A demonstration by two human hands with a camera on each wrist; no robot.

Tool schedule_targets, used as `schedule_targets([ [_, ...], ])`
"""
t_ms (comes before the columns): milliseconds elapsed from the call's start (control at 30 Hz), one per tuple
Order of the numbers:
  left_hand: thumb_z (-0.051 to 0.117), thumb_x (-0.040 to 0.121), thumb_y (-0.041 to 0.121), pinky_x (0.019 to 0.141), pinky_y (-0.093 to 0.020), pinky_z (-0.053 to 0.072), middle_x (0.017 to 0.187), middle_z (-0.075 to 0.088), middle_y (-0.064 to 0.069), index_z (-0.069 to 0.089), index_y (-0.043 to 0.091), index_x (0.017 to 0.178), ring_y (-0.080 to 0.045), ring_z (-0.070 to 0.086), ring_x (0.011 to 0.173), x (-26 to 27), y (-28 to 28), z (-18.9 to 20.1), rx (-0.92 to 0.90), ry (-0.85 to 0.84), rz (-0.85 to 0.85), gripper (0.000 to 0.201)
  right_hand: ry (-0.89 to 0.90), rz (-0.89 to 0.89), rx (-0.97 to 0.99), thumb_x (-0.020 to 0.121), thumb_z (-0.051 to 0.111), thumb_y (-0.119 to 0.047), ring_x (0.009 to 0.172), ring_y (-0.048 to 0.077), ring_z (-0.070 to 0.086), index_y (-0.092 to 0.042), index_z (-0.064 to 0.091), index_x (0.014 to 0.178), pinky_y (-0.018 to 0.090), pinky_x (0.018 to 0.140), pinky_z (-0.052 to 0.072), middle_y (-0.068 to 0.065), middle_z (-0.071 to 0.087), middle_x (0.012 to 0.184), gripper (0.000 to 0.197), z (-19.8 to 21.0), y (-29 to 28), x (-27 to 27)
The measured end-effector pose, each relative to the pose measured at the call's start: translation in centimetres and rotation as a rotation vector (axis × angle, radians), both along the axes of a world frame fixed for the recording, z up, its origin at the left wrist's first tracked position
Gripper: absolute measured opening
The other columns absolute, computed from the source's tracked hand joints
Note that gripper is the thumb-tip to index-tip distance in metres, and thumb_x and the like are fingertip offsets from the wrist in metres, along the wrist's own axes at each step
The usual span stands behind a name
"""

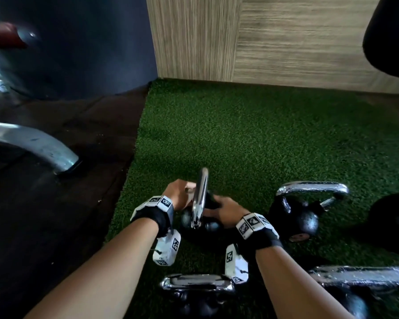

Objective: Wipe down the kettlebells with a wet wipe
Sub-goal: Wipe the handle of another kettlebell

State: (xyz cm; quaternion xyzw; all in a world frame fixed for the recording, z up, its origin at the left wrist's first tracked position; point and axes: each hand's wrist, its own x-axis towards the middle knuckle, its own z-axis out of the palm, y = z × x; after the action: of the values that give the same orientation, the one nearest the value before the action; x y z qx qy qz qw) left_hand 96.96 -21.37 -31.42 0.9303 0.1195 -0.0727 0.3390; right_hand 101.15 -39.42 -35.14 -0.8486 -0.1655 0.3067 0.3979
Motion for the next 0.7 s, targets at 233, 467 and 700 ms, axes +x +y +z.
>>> schedule_targets([
  [233,0.066,0.095,0.026,0.065,-0.014,0.045,0.088,0.079,-0.004,0.081,0.02,0.1,-0.018,0.074,0.09,1.6,0.2,-0.7,-0.005,-0.151,0.103,0.016,-0.062,0.082,0.017,0.083,0.076,-0.05,0.112,0.009,0.062,-0.041,0.047,0.144,0.017,0.085,0.046,-0.01,0.065,0.124,0.068,-2.2,0.4,0.3],
  [467,0.062,0.096,0.013,0.052,0.004,0.033,0.077,0.073,0.005,0.08,0.016,0.099,0.0,0.061,0.063,2.5,0.2,-1.0,-0.008,-0.274,0.083,0.018,0.024,-0.094,0.078,0.069,0.085,-0.056,0.057,-0.015,0.06,-0.049,0.058,0.131,0.0,0.043,0.037,-0.028,0.066,0.065,0.067,-3.4,0.4,0.6],
  [700,0.065,0.099,0.021,0.087,-0.034,0.056,0.103,0.078,-0.005,0.076,0.013,0.116,-0.022,0.074,0.096,2.5,1.6,-0.3,-0.208,-0.329,0.072,0.022,0.014,-0.079,0.088,0.062,0.082,-0.066,0.088,0.004,0.066,-0.049,0.053,0.136,0.014,0.062,0.047,-0.017,0.07,0.097,0.08,-4.4,0.3,0.9],
])
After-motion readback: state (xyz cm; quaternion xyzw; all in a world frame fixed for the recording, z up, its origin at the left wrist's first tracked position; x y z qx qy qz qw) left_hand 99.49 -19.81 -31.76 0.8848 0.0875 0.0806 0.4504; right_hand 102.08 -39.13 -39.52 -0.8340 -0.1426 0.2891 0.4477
